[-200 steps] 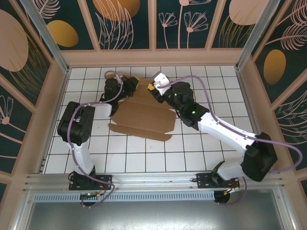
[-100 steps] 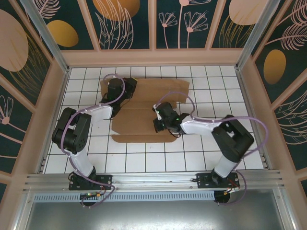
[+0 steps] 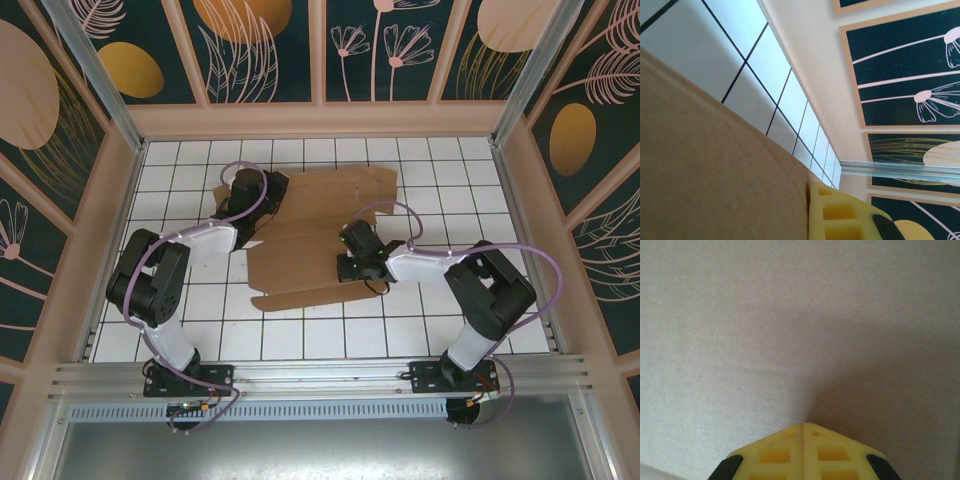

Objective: Fold the paper box

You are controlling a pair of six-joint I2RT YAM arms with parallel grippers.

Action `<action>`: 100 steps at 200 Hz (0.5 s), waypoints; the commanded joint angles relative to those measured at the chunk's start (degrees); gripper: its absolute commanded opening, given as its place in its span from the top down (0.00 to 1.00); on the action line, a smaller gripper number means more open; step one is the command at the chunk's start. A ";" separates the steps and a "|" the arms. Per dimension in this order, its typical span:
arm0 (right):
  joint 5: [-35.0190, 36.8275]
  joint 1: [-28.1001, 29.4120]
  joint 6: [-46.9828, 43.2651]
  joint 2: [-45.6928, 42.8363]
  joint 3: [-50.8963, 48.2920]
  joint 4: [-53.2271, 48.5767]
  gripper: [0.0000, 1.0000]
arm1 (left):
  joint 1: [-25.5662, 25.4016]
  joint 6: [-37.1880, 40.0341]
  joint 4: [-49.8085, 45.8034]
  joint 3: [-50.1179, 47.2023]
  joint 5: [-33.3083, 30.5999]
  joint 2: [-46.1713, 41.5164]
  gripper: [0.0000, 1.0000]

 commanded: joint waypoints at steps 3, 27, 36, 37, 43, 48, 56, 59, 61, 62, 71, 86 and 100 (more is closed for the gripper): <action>-5.84 -1.01 -1.84 -6.39 1.45 -5.13 0.77 | -0.58 3.32 -5.29 -2.44 -1.85 -0.36 1.00; -8.81 -5.02 -3.63 -11.42 10.37 -10.04 0.56 | -0.79 1.71 -1.29 -5.29 -2.35 -1.04 1.00; -10.34 -7.83 -3.47 -12.73 14.12 -11.77 0.45 | -0.98 1.76 -0.84 -5.95 -2.90 -1.47 1.00; -10.50 -8.13 -3.39 -12.84 14.55 -11.88 0.44 | -0.99 1.74 -0.78 -5.98 -2.90 -1.51 1.00; -11.72 -9.66 -3.05 -13.33 16.23 -12.38 0.39 | -1.13 1.78 -0.48 -6.27 -3.28 -1.78 1.00; -12.74 -10.85 -2.33 -13.57 18.12 -13.03 0.33 | -1.17 1.73 -0.04 -6.62 -3.47 -2.04 1.00; -13.31 -14.18 -0.93 -13.35 20.79 -14.31 0.27 | -1.30 1.55 0.94 -7.31 -3.53 -2.30 1.00; -13.47 -14.69 -0.52 -13.17 21.57 -14.65 0.26 | -1.34 1.48 1.50 -7.55 -3.52 -2.33 1.00; -13.58 -15.22 -0.24 -13.06 22.19 -15.02 0.26 | -1.35 1.52 1.84 -7.77 -3.47 -2.33 1.00; -13.63 -15.68 0.18 -12.85 22.93 -15.42 0.25 | -1.39 1.52 2.11 -7.90 -3.50 -2.33 1.00; -13.29 -17.27 1.66 -11.97 25.67 -17.01 0.24 | -1.65 1.92 4.54 -8.81 -3.27 -2.29 1.00; -11.01 -18.74 2.63 -10.10 30.43 -19.99 0.24 | -2.07 4.05 8.89 -10.34 -3.69 -5.14 1.00; -10.64 -19.03 2.22 -8.65 32.76 -21.27 0.24 | -2.52 6.12 12.83 -12.01 -5.04 -6.88 1.00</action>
